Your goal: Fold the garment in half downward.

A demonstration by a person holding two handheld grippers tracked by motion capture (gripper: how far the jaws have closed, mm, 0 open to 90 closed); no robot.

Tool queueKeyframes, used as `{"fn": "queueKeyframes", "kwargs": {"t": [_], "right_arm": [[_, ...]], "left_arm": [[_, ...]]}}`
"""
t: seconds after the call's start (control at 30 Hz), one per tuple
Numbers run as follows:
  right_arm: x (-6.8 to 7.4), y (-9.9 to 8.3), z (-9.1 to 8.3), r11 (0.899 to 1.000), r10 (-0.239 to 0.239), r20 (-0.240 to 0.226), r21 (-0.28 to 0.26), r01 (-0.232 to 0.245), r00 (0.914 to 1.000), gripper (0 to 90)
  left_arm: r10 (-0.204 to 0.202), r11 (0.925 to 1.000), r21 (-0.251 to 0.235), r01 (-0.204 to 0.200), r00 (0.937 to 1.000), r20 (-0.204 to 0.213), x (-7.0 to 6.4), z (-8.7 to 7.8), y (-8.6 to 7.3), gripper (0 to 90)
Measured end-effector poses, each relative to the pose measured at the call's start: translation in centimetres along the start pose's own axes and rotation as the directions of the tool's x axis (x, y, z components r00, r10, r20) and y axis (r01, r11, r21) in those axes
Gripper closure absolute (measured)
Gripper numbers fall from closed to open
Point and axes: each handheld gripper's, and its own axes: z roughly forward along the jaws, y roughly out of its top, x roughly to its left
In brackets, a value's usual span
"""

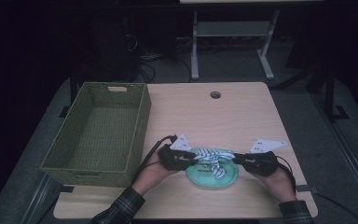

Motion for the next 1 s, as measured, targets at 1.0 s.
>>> {"fn": "queueKeyframes", "kwargs": {"t": [1.0], "right_arm": [[-1.6,2.3,-1.8,0.996,0.074,0.021,-0.048,-0.073,0.9970,89.9]], "left_arm": [[-0.107,0.9930,-0.055,0.105,0.9935,-0.039,1.9,-2.7,1.3,89.7]]}}
